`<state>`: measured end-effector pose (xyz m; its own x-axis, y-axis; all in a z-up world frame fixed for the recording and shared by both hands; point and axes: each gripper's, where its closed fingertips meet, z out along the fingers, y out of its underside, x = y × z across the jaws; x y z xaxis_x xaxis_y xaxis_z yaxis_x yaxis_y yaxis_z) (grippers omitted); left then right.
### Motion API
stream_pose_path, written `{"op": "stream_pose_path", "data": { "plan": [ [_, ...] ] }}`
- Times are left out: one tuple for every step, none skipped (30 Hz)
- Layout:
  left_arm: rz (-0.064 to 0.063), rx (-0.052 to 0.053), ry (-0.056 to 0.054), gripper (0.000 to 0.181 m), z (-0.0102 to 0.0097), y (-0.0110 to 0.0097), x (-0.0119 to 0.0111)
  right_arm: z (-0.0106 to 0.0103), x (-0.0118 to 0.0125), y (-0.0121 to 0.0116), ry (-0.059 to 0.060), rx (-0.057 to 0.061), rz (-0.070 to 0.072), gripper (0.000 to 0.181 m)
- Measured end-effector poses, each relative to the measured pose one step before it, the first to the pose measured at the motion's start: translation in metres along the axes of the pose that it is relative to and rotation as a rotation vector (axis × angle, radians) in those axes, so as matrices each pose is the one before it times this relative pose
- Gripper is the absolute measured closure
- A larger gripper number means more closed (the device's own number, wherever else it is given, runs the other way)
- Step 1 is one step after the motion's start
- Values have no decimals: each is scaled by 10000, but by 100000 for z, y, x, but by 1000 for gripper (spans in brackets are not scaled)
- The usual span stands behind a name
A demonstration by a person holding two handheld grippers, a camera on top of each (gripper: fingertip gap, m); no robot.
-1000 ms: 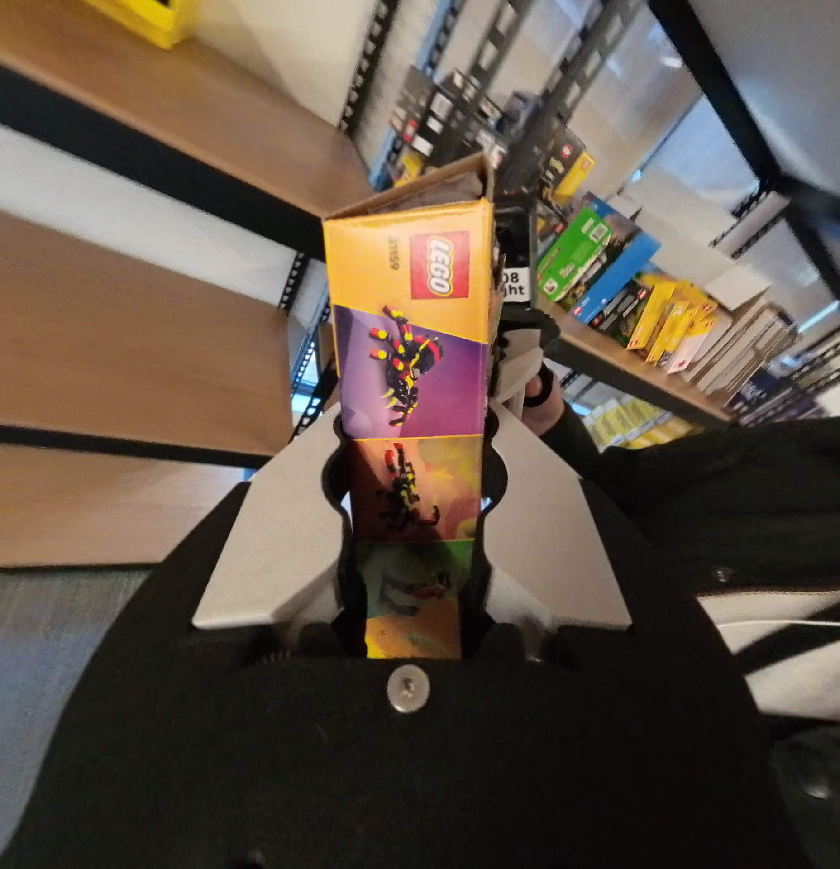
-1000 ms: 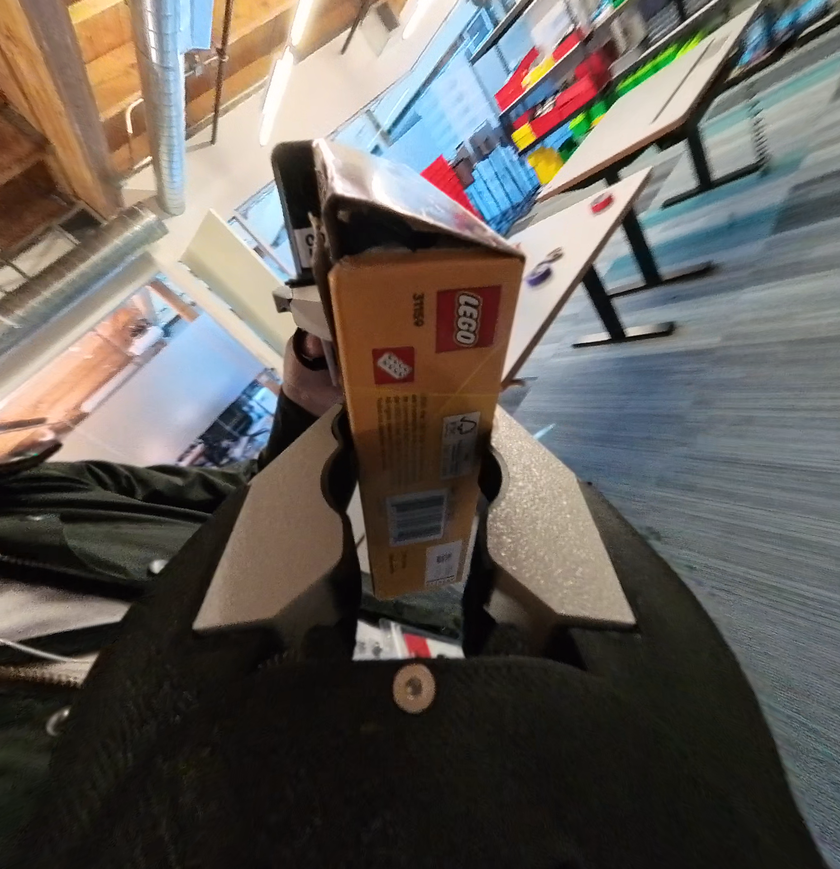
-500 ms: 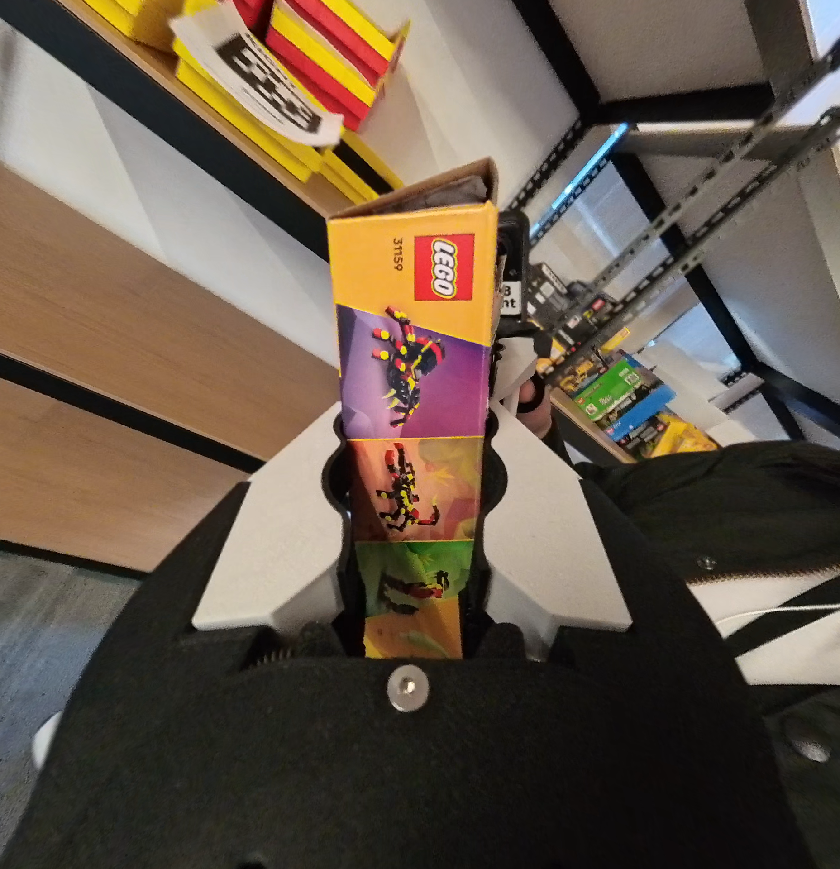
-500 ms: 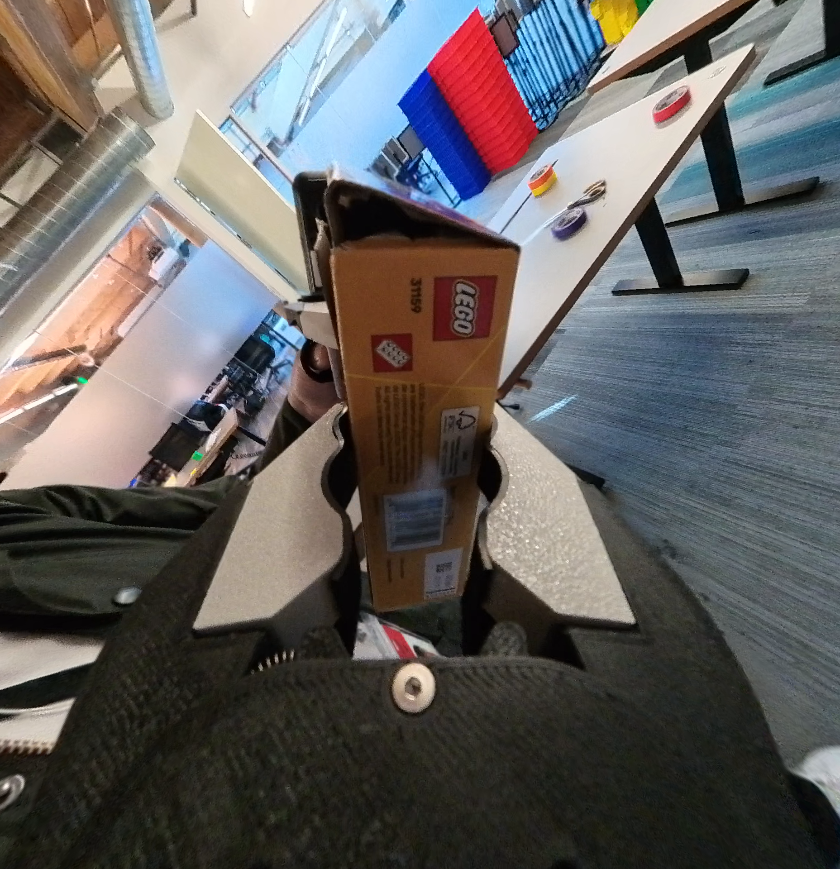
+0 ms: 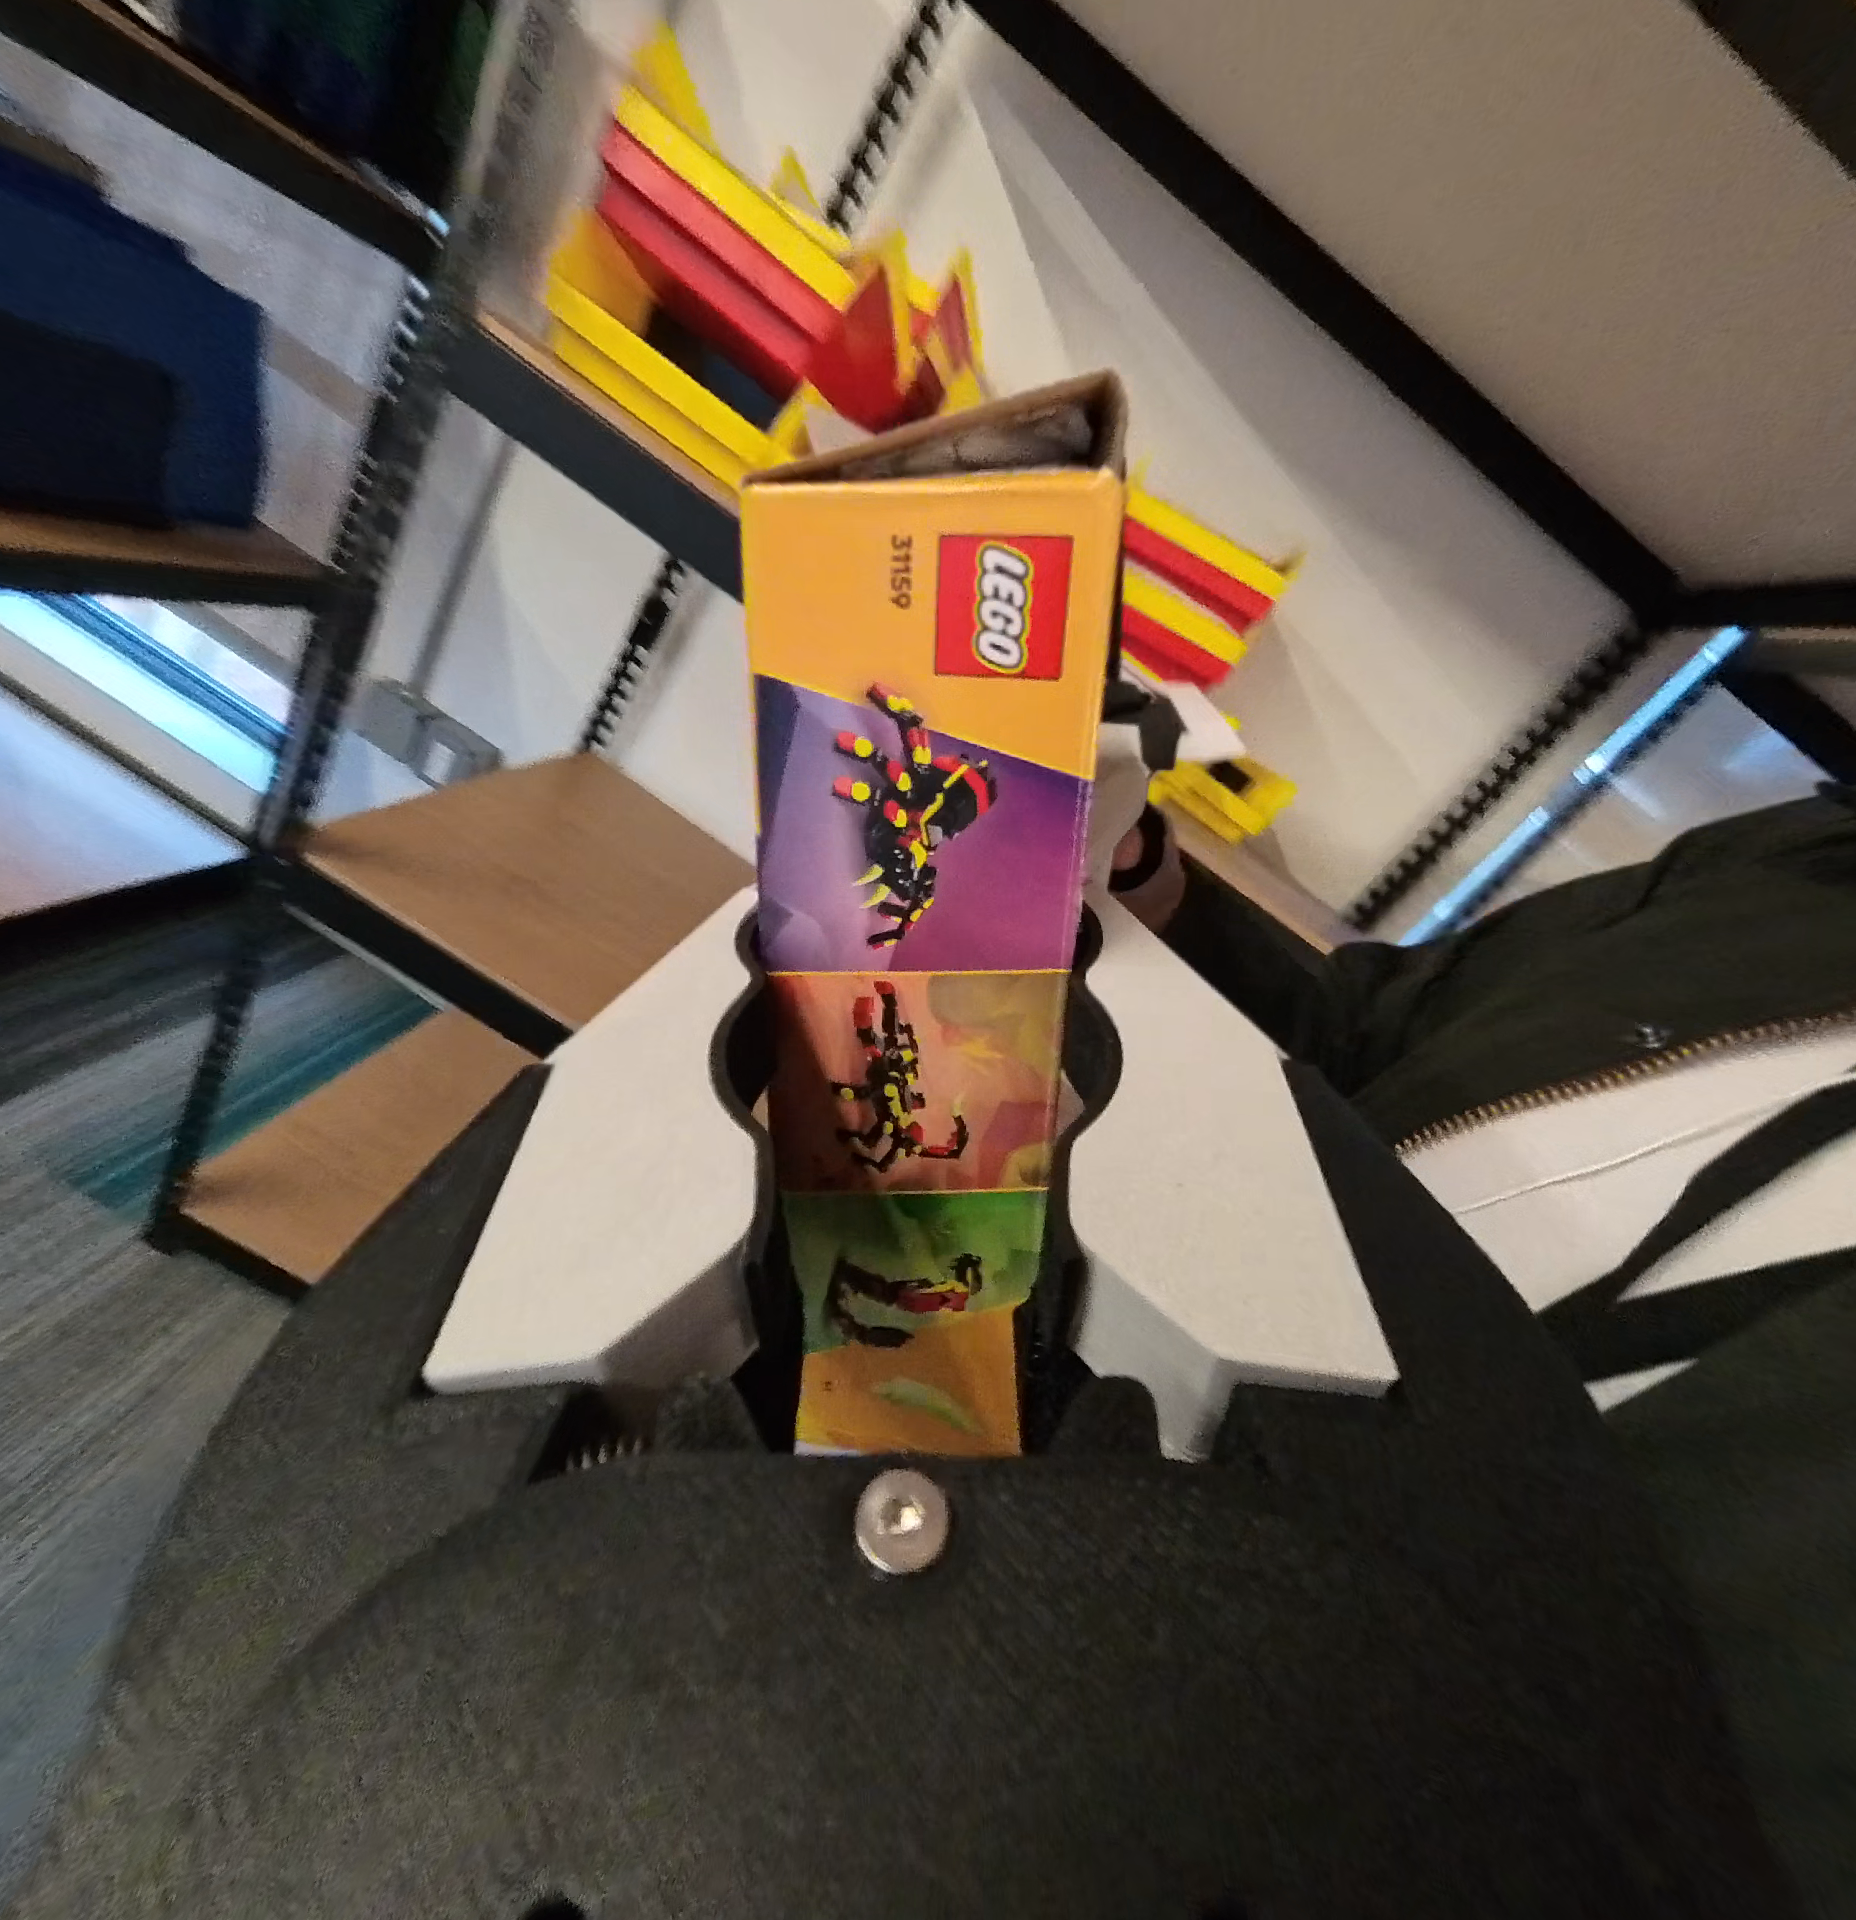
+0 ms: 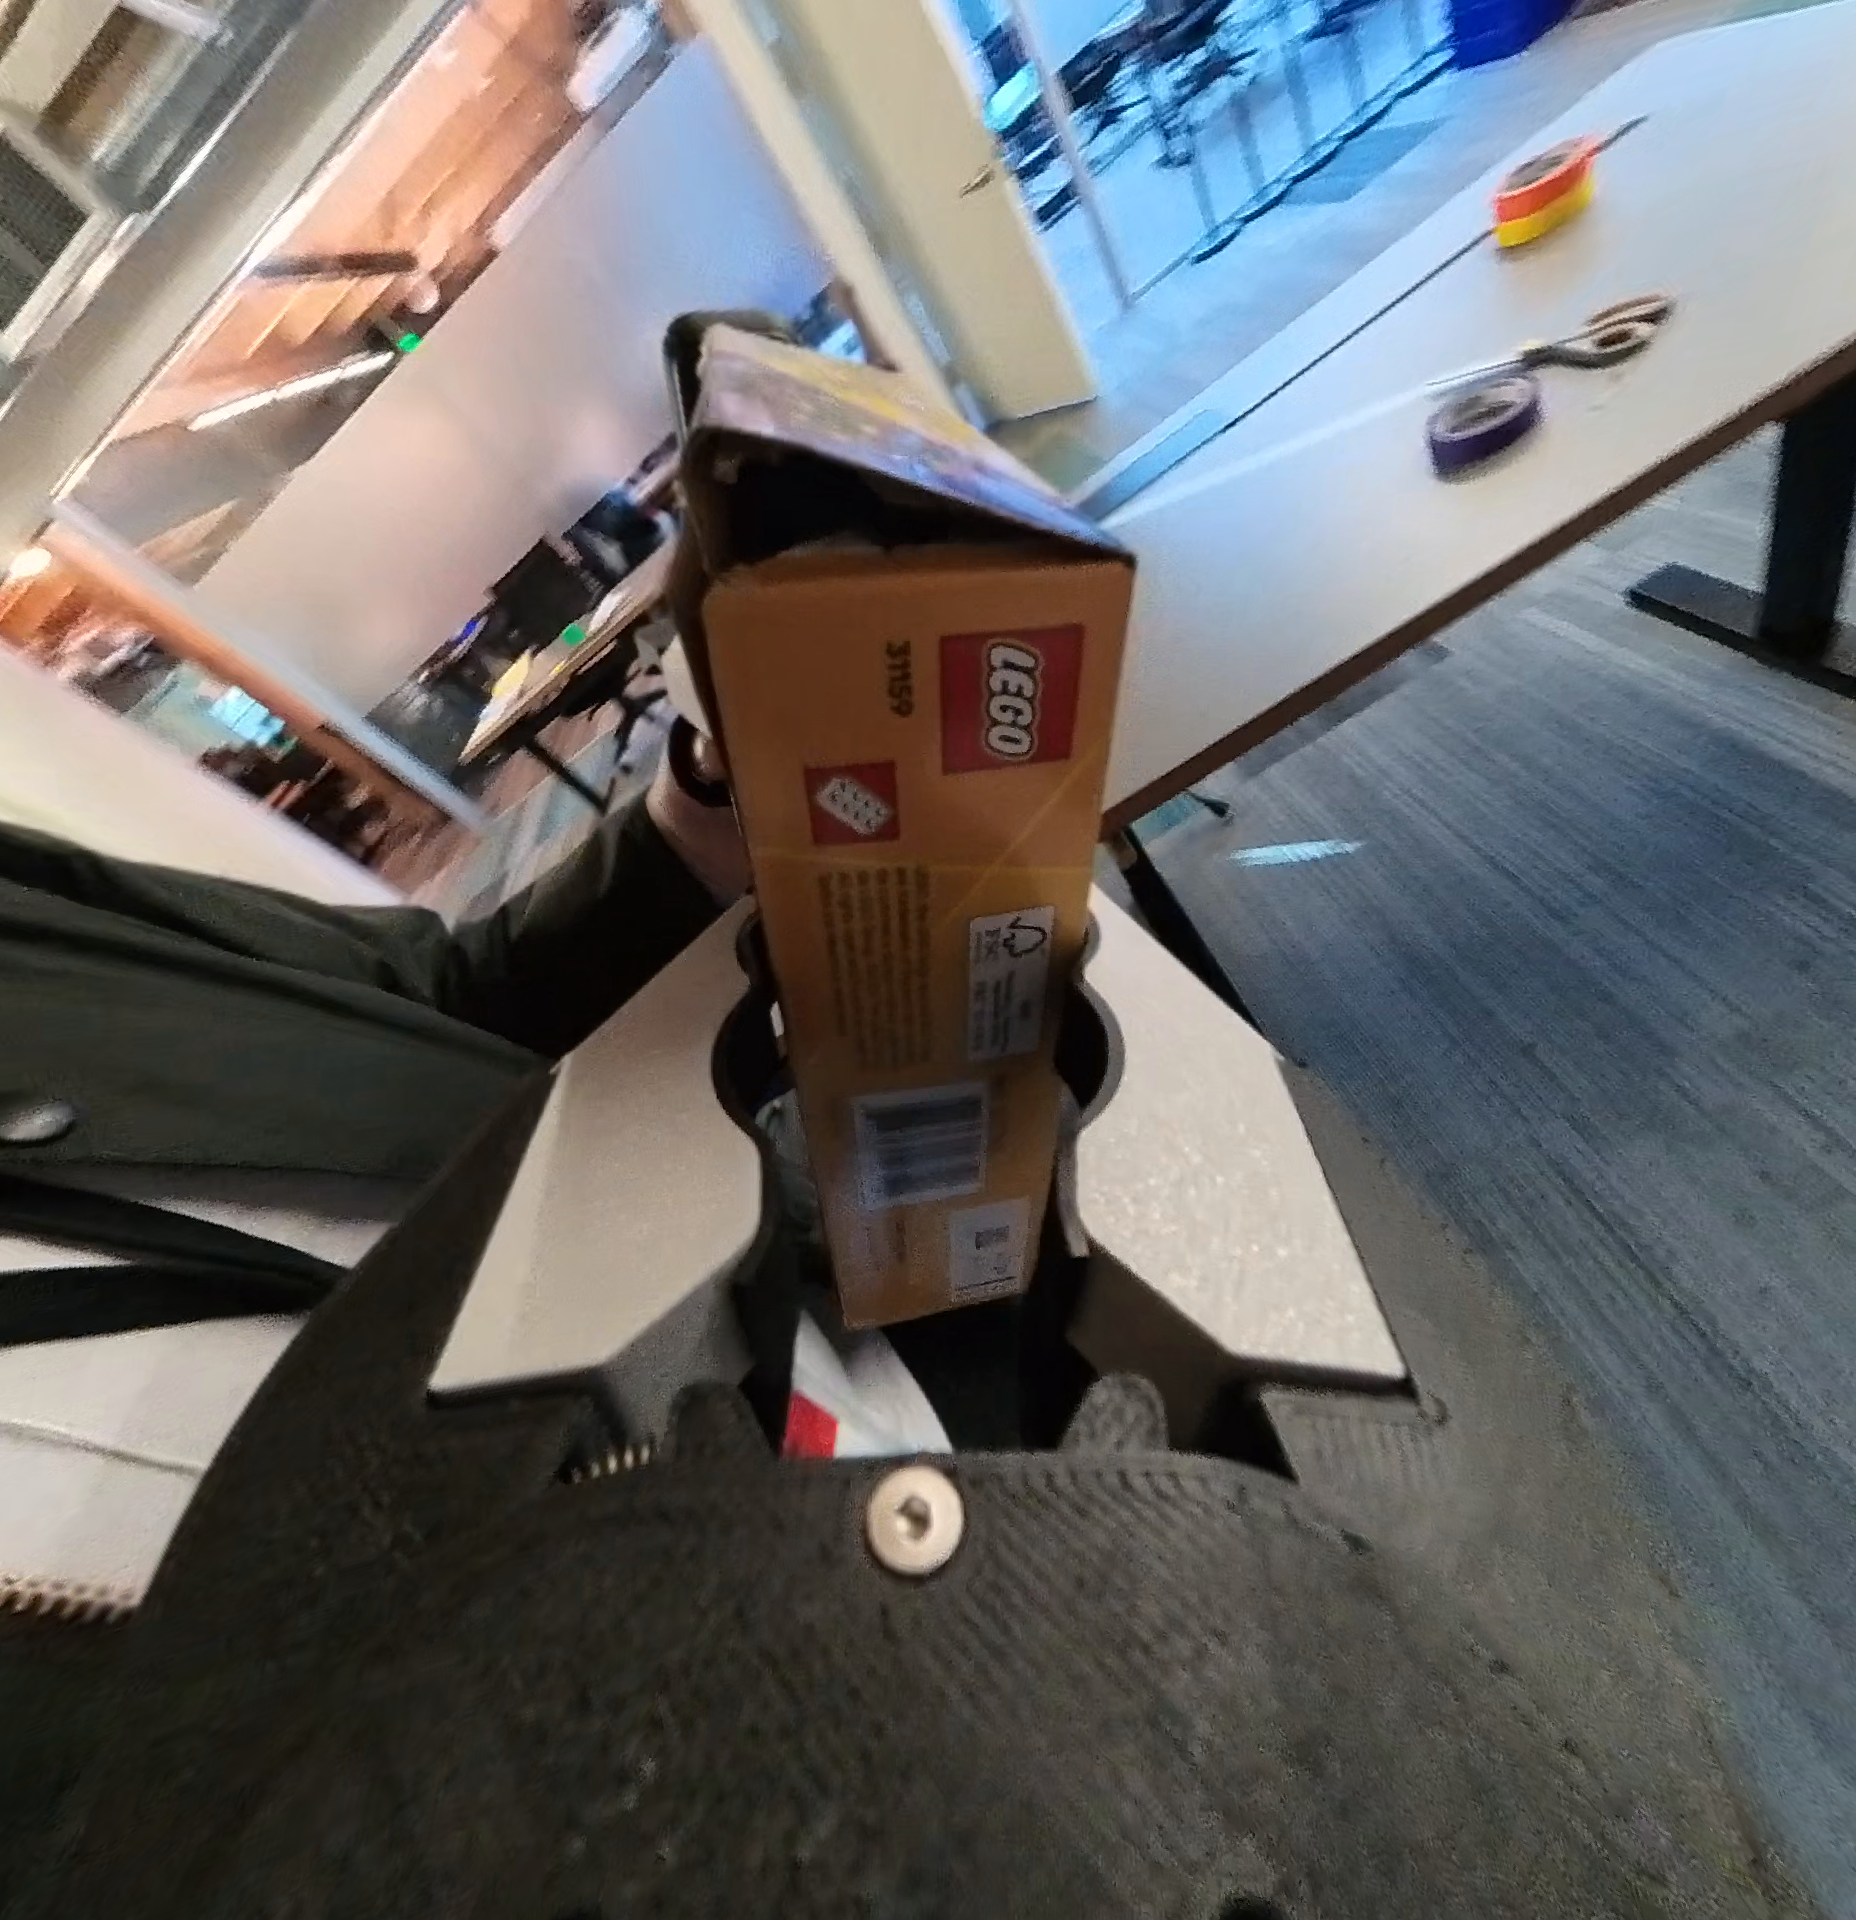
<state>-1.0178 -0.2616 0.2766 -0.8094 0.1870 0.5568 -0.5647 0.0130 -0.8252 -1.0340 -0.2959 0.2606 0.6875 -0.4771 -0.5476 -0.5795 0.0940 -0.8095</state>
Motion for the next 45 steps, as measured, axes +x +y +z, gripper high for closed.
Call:
{"op": "stream_pose_path", "data": {
  "plan": [
    [155, 279, -277, 129, -870, -744, -1353, 1303, 1192, -701, -356, -212, -239, 130],
    [200, 148, -316, 129, -889, -587, -1495, 1349, 1286, -624, -312, -217, -228, 130],
    [183, 108, -294, 129, -937, -542, -1546, 1412, 1332, -611, -311, -201, -229, 130],
    [170, 106, -289, 129, -988, -518, -1603, 1448, 1366, -656, -324, -155, -222, 130],
    [127, 60, -322, 129, -1003, -429, -1747, 1493, 1464, -704, -293, -122, -192, 130],
    [-4, 22, -339, 129, -1043, -375, -1870, 1540, 1506, -709, -290, -118, -153, 130],
    [-62, 38, -296, 129, -1068, -427, -1861, 1578, 1527, -700, -303, -107, -132, 130],
    [14, 74, -293, 129, -1072, -457, -1873, 1596, 1562, -663, -311, -82, -165, 130],
    [72, 108, -297, 129, -1049, -490, -1910, 1596, 1639, -552, -278, -95, -146, 130],
    [102, 105, -286, 129, -983, -503, -1939, 1552, 1669, -426, -254, -155, -83, 130],
    [117, 38, -240, 129, -887, -407, -1947, 1475, 1686, -361, -244, -192, -118, 130],
    [137, -1, -216, 129, -768, -343, -1986, 1358, 1767, -335, -227, -176, -179, 130],
    [122, -45, -220, 129, -647, -304, -2067, 1243, 1875, -317, -188, -173, -129, 130],
    [3, -125, -204, 129, -540, -249, -2066, 1155, 1934, -362, -167, -165, 9, 131],
    [-50, -153, -153, 129, -497, -283, -1985, 1057, 1814, -528, -208, -87, 38, 131],
    [-1, -87, -121, 129, -467, -410, -1937, 975, 1798, -646, -207, -9, -32, 131],
    [46, -43, -167, 129, -400, -460, -1957, 904, 1845, -616, -179, -42, -43, 131],
    [5, -21, -195, 129, -323, -483, -1952, 834, 1832, -534, -188, -140, 26, 131],
    [-79, 26, -201, 129, -273, -519, -1857, 746, 1775, -569, -207, -172, 46, 131],
    [-132, 93, -205, 129, -235, -566, -1768, 660, 1716, -712, -238, -122, 44, 131],
    [-113, 136, -196, 128, -201, -559, -1689, 592, 1665, -749, -267, -115, 18, 131],
    [-119, 168, -198, 129, -130, -522, -1669, 524, 1689, -634, -278, -194, 28, 131],
    [-168, 166, -210, 129, -73, -447, -1689, 469, 1665, -575, -299, -230, 60, 131],
    [-245, 166, -218, 128, -1, -425, -1673, 399, 1675, -538, -327, -226, 115, 131],
    [-378, 222, -205, 128, 42, -564, -1579, 329, 1667, -562, -374, -188, 211, 132],
    [-543, 333, -145, 128, 69, -803, -1375, 255, 1556, -601, -459, -162, 323, 132],
    [-650, 502, -17, 127, 52, -1118, -1046, 186, 1353, -623, -531, -149, 381, 132],
    [-684, 671, 42, 128, -21, -1394, -831, 106, 1141, -681, -545, -117, 418, 132],
    [-627, 740, 1, 127, -55, -1514, -719, 89, 979, -714, -506, -102, 416, 132],
    [-431, 618, -144, 127, -46, -1351, -785, 93, 883, -699, -436, -125, 383, 132],
    [-102, 350, -388, 129, -40, -943, -1022, 106, 887, -631, -335, -173, 344, 132],
    [116, 186, -471, 130, -49, -691, -1040, 106, 931, -520, -234, -239, 265, 132],
    [105, 78, -503, 131, -82, -497, -1005, 106, 879, -444, -211, -264, 106, 132],
    [31, 39, -416, 131, -97, -341, -815, 163, 810, -400, -273, -267, 136, 132],
    [-130, 77, -289, 131, -148, -286, -609, 216, 698, -339, -362, -299, 240, 132],
    [-273, 120, -275, 131, -263, -246, -640, 279, 608, -398, -355, -260, 270, 132],
    [-328, 162, -212, 131, -377, -227, -602, 326, 536, -432, -285, -236, 275, 132],
    [-295, 214, -90, 131, -446, -255, -404, 372, 389, -400, -253, -248, 241, 132],
    [-245, 246, 54, 131, -508, -311, -172, 400, 258, -426, -228, -209, 134, 132],
    [-229, 233, 42, 131, -551, -337, -219, 416, 164, -477, -176, -134, 51, 132],
    [-169, 190, 10, 131, -562, -338, -288, 467, 208, -494, -117, -98, 44, 132],
    [-50, 158, 41, 131, -584, -342, -215, 498, 224, -494, -121, -68, 27, 132],
    [3, 124, 27, 131, -630, -347, -232, 554, 311, -513, -117, -28, 14, 132],
    [-9, 101, -20, 131, -677, -364, -321, 623, 367, -543, -94, 10, 51, 132],
    [-16, 118, -33, 130, -751, -421, -343, 704, 349, -566, -80, 59, 87, 132]
  ]
}}
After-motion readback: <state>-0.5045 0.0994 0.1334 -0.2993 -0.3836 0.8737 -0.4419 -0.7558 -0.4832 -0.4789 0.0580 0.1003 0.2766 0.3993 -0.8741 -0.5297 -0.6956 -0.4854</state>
